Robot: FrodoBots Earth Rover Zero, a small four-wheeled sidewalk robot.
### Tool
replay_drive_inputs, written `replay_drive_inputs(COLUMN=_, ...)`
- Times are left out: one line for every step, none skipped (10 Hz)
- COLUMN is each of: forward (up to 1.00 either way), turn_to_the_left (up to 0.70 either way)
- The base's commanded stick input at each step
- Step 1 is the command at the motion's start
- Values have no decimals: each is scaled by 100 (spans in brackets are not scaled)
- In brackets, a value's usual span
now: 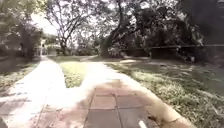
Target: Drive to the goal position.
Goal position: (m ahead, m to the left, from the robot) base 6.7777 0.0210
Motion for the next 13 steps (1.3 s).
replay_drive_inputs(forward=70, turn_to_the_left=0)
replay_drive_inputs(forward=70, turn_to_the_left=0)
replay_drive_inputs(forward=70, turn_to_the_left=0)
replay_drive_inputs(forward=70, turn_to_the_left=0)
replay_drive_inputs(forward=70, turn_to_the_left=0)
replay_drive_inputs(forward=70, turn_to_the_left=-13)
replay_drive_inputs(forward=70, turn_to_the_left=-29)
replay_drive_inputs(forward=70, turn_to_the_left=-31)
replay_drive_inputs(forward=70, turn_to_the_left=-10)
replay_drive_inputs(forward=70, turn_to_the_left=0)
replay_drive_inputs(forward=70, turn_to_the_left=0)
replay_drive_inputs(forward=70, turn_to_the_left=0)
replay_drive_inputs(forward=70, turn_to_the_left=0)
